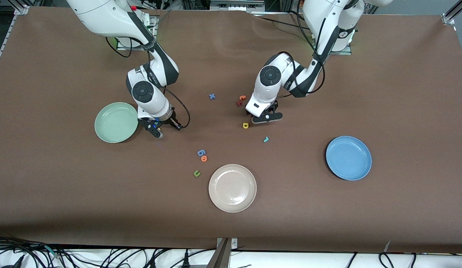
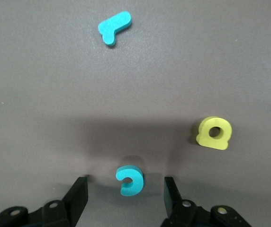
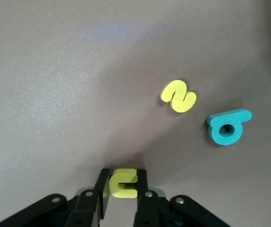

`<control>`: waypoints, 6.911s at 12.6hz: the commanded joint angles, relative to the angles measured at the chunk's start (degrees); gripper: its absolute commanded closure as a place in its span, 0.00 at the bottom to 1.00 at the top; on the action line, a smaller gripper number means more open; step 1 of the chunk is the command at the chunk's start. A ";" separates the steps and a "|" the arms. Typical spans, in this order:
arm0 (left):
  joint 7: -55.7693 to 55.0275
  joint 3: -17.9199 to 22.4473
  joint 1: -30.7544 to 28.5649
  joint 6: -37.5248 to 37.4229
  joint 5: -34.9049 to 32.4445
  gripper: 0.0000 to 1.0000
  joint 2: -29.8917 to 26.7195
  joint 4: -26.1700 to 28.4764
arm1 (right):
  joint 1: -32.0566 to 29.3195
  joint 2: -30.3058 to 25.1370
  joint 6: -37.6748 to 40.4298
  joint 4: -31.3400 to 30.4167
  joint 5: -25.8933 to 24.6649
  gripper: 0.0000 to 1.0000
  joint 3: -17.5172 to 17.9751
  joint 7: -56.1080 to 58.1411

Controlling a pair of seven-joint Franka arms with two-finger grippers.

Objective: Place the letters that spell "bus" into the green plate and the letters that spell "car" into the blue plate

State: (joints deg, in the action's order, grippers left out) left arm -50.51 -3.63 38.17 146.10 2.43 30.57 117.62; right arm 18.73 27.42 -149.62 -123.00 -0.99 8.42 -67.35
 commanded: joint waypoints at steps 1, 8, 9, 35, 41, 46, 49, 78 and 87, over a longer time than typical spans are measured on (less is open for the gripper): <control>-2.40 0.73 0.85 -0.91 -1.55 0.36 1.60 -2.30 | -0.63 -1.66 7.54 3.44 0.73 1.00 -0.32 1.17; -2.40 0.73 0.85 -0.91 -1.64 0.61 1.69 -2.39 | -0.89 -5.54 40.10 18.32 1.08 1.00 -13.13 23.07; -2.40 0.73 0.85 -0.91 -1.64 0.66 1.69 -2.39 | -0.89 -5.54 40.55 17.97 1.60 1.00 -16.12 28.97; 62.27 1.00 -35.52 -32.38 -8.58 0.84 -1.30 -18.12 | -3.88 -4.83 36.16 12.69 10.75 0.02 -15.38 45.06; 63.69 0.91 -35.71 -32.28 -13.07 0.00 0.72 -18.30 | 0.24 -2.11 28.61 11.12 10.75 0.02 -11.23 29.15; 62.56 0.56 -34.92 -32.55 -12.45 0.00 0.81 -19.71 | 2.36 -2.37 16.82 2.50 10.48 0.02 -11.05 27.44; 54.76 -0.58 -30.37 -32.28 -3.85 0.00 4.49 -23.56 | 3.23 -2.81 16.38 1.45 9.87 0.04 -10.96 30.77; 26.87 -0.94 -9.08 -15.41 -3.48 0.40 12.85 -24.19 | 2.45 -3.88 39.59 12.35 9.43 0.82 -27.12 49.57; 26.78 -1.03 -9.08 -15.49 -3.40 0.62 12.67 -23.66 | 0.60 -0.35 30.00 6.01 10.22 0.03 -27.84 56.71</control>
State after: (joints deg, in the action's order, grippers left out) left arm -24.29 -4.95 28.65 130.45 0.02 43.06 93.43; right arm 19.66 27.95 -118.97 -116.50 8.82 -19.50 -12.32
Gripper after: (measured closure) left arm 0.599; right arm 0.595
